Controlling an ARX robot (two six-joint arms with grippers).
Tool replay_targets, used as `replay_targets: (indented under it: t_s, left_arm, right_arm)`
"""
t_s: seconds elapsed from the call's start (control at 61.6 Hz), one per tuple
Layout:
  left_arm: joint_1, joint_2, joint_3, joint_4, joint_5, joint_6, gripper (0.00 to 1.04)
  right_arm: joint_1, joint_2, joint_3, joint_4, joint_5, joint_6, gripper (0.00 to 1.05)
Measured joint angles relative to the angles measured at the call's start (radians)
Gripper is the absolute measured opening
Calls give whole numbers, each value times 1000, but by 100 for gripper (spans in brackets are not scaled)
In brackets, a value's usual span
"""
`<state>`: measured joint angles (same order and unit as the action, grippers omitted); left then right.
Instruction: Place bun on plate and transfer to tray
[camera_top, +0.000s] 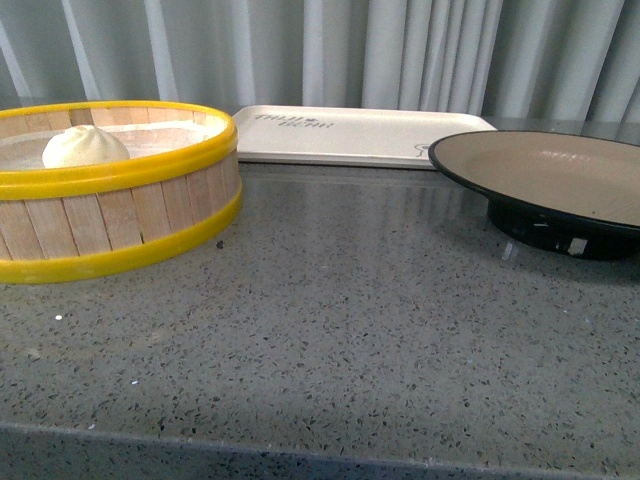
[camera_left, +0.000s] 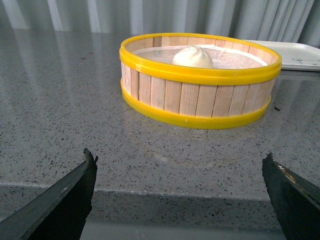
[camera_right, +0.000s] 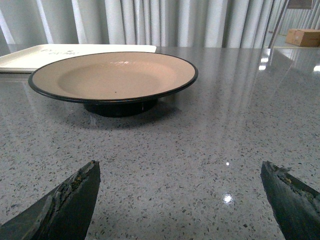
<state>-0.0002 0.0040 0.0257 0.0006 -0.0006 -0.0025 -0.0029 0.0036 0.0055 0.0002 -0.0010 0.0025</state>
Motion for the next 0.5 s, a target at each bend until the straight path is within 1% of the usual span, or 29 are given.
replay_targets:
  t_s: [0.195,0.243,0.26,0.292,0.341,0.389,0.503]
  left_arm:
    - [1,2,1,-2,5,0,98]
    - [24,51,39,-110,80,-14,98]
    - [40,96,72,-189,126,-24,98]
    - [64,175,125,-275,180,-34,98]
    - [91,273,188,-380,231,-50,98]
    - [119,352,236,-395,261,-63,98]
    - [193,471,369,-317,322,-92,98]
  right_arm:
    - [0,0,0,0,0,0,96]
    - [0,0,0,0,0,0,96]
    - [0,0,0,0,1,0,96]
    - [0,0,0,0,0,0,96]
    - [0,0,0,0,-3,0,96]
    - [0,0,0,0,0,0,96]
    - [1,0,0,0,0,0,96]
